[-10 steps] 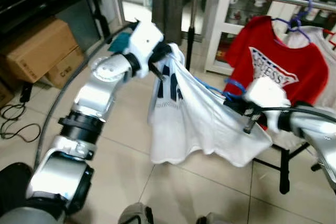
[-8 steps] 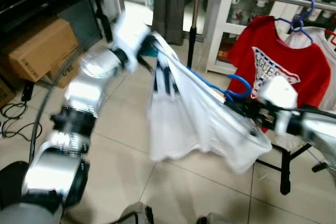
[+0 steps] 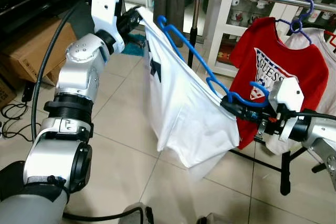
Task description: Hang hanger
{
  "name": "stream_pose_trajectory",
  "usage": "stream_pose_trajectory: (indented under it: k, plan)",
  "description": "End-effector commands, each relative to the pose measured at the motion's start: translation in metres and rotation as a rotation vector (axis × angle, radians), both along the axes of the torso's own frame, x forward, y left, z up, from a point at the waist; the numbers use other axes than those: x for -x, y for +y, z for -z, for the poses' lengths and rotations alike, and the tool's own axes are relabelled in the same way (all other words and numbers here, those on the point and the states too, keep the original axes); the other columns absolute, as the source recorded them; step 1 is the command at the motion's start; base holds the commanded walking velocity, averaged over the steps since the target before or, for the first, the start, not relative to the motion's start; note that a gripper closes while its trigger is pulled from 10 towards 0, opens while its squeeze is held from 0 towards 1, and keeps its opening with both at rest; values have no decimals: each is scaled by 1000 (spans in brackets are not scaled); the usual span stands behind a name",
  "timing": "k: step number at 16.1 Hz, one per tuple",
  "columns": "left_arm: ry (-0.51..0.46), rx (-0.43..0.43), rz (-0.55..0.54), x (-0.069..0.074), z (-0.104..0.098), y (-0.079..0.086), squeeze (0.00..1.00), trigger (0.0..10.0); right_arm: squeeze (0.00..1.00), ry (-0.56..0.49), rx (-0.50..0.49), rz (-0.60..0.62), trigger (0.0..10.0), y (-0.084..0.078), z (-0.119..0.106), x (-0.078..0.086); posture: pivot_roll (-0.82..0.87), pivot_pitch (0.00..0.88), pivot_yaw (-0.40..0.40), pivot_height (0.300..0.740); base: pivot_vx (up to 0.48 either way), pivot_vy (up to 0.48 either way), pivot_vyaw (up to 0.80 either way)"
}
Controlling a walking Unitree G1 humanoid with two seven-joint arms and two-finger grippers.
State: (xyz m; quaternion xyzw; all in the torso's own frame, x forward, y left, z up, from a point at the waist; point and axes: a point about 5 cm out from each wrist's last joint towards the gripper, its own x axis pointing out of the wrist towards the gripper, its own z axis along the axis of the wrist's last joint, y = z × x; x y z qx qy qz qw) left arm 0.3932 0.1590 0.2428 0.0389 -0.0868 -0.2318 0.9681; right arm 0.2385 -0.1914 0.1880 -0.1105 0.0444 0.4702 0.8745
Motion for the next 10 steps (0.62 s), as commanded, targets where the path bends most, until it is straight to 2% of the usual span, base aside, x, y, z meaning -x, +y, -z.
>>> stream_pose_trajectory:
  k: [1,2,4,5,7,8,10]
  plan:
    - [-22,53,-92,-4,-8,12,0,0,0,2,-15,21,0,-5,-2,1,-124,0,56,740,0,0,0]
    - [-7,65,-97,-5,-3,12,0,0,0,-9,-55,70,0,-6,-3,-2,-124,0,56,740,0,0,0]
    - [9,15,49,4,9,-11,0,0,0,-57,-161,268,0,-8,-7,-20,-128,0,59,740,0,0,0]
    - [8,6,100,9,12,-20,0,0,0,-54,-190,303,0,-7,-7,-23,-127,0,59,740,0,0,0]
    - [8,-21,285,26,23,-54,0,0,0,-52,-281,427,0,-4,-6,-34,-127,0,57,740,0,0,0]
    - [13,-28,326,31,25,-61,0,0,0,-49,-294,449,0,-4,-6,-36,-126,0,57,740,0,0,0]
    - [37,-73,458,49,36,-79,0,0,0,-52,-303,523,0,-2,-6,-43,-126,0,57,740,0,0,0]
